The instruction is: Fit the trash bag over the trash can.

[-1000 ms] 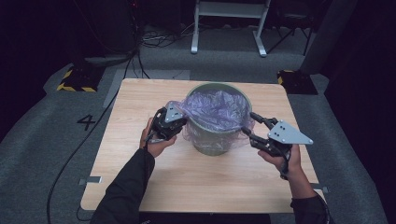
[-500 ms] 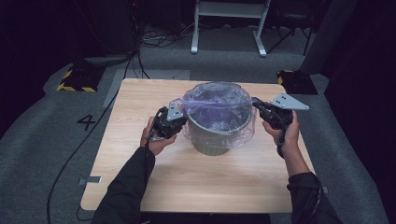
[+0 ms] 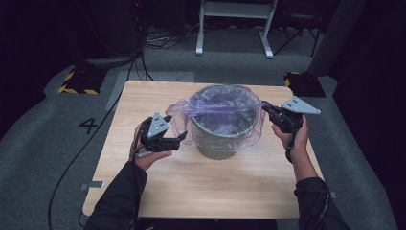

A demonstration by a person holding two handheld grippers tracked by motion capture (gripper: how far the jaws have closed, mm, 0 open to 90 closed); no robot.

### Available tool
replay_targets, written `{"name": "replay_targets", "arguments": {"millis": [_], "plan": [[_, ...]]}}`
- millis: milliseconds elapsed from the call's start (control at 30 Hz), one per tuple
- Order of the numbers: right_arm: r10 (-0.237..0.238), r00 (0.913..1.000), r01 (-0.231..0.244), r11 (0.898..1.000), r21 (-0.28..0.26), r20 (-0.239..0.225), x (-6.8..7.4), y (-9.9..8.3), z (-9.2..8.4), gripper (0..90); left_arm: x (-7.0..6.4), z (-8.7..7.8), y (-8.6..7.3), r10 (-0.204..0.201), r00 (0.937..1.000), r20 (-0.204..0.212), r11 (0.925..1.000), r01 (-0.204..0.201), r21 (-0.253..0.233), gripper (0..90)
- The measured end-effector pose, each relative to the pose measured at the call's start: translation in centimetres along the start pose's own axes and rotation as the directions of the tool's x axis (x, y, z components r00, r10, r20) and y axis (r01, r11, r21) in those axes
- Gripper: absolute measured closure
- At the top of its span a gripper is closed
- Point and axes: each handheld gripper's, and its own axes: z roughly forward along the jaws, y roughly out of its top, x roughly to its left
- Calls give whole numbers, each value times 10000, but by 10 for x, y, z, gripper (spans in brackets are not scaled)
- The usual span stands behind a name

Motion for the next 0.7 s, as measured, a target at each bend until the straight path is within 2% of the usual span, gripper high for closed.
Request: {"name": "replay_targets", "arguments": {"millis": [100,133,200,267,333,400,433,467,500,533,667,700], "plan": [[-39,10000,39,10000,2,9,-1,1,-1,895,7,-13,10,-137,9999,-56,9976,133,-682,204],[-39,10000,39,10000,2,9,-1,1,-1,895,7,-13,10,-137,9999,-56,9976,133,-682,205],[-86,9999,86,10000,-5,-62,-2,2,-2,894,11,-13,17,74,9991,-424,9986,-96,-521,200],[-175,9998,176,9998,25,-79,-2,3,-1,893,17,-11,25,180,9985,-512,9979,-211,-611,197],[-215,9997,215,9998,17,-114,-2,4,-2,891,24,-5,34,290,9976,-630,9985,-319,-450,203],[-309,9994,309,9995,27,-166,-3,6,-2,891,34,4,42,187,9982,-565,9989,-210,-409,279],[-367,9992,368,9993,65,-168,-3,7,-1,891,43,15,48,144,9990,-412,9996,-153,-217,389],[-367,9992,368,9993,65,-168,-3,7,-1,891,43,15,48,144,9990,-412,9996,-153,-217,440],[-379,9991,381,9993,63,-188,-4,8,0,891,46,20,50,125,9998,-179,9998,-128,-158,440],[-337,9992,339,9994,99,-221,-5,8,1,891,49,26,51,210,9998,68,9997,-209,-140,507],[-215,9995,223,9991,347,-248,-9,5,7,891,49,46,55,346,9994,38,9993,-347,111,690],[-223,9995,233,9990,392,-241,-10,4,9,890,49,51,55,252,9997,-35,9996,-251,131,732]]}}
